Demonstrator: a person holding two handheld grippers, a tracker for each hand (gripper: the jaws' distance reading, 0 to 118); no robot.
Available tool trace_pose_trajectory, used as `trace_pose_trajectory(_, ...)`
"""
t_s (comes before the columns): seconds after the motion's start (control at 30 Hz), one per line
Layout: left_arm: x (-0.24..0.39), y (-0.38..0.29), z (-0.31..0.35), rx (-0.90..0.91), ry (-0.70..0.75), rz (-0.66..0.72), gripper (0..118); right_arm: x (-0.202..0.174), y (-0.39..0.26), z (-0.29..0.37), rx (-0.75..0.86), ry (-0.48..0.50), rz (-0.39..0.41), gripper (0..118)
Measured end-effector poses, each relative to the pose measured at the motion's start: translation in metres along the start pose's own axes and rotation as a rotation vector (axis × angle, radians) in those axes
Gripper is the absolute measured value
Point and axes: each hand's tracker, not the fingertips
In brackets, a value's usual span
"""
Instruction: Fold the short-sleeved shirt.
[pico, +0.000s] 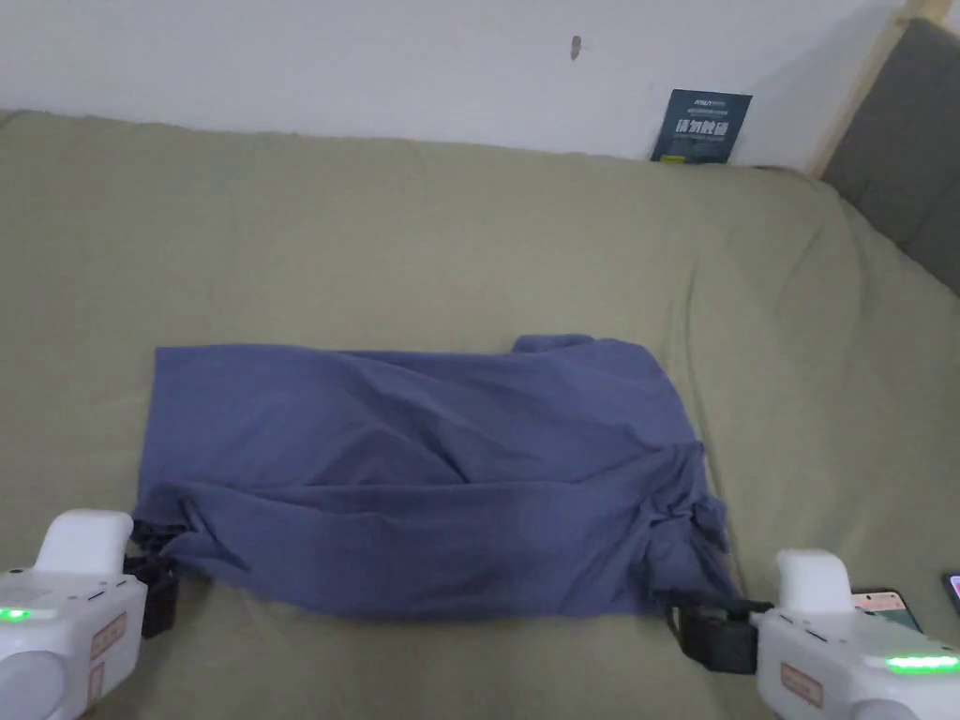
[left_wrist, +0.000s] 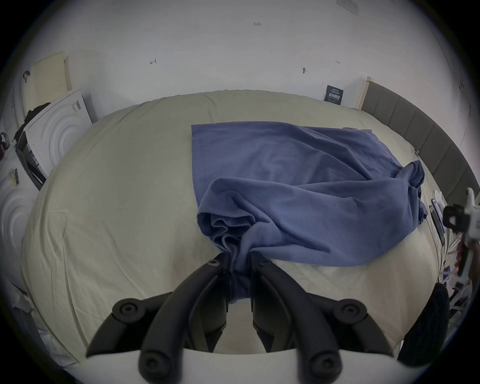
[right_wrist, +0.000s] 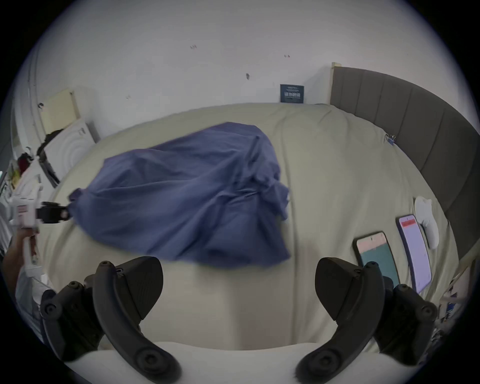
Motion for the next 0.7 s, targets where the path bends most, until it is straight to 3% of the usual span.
trace_pose_trajectory(0.2,0.001,-0.001,-0.003,-0.017,0.008,-0.001,16,0.001,0.007,-0.044,-0.130,-0.016,0.111,118)
trace_pose_trajectory(0.23,0.002,-0.001,-0.003,-0.017,0.008,-0.001,16,0.000,0.007,-0.047,-0.137,0.005,0.111,107)
trace_pose_trajectory(0.27,0.003,-0.001,-0.003,-0.019,0.007,-0.001,16,-0.002,0.006,-0.048,-0.141,0.032,0.096,86)
trace_pose_trajectory(0.3,0.004,-0.001,-0.003,-0.020,0.006,-0.002,16,-0.003,0.005,-0.043,-0.115,0.073,0.063,73)
trace_pose_trajectory(0.33,0.004,-0.001,-0.003,-0.020,0.007,-0.003,16,-0.003,0.004,-0.036,-0.104,0.034,0.073,59)
trace_pose_trajectory(0.37,0.005,0.000,-0.004,-0.022,0.011,0.000,16,-0.002,0.004,-0.032,-0.089,0.097,0.061,32)
trace_pose_trajectory(0.4,0.005,-0.001,-0.005,-0.029,0.004,0.010,16,-0.005,0.004,-0.028,-0.077,0.069,0.069,10)
trace_pose_trajectory(0.47,0.005,-0.001,-0.005,-0.033,-0.007,0.021,16,-0.015,0.006,-0.015,-0.037,0.044,0.100,10)
trace_pose_trajectory(0.7,-0.010,0.015,0.017,-0.030,-0.121,0.119,16,-0.007,0.045,0.029,-0.022,0.192,-0.063,10)
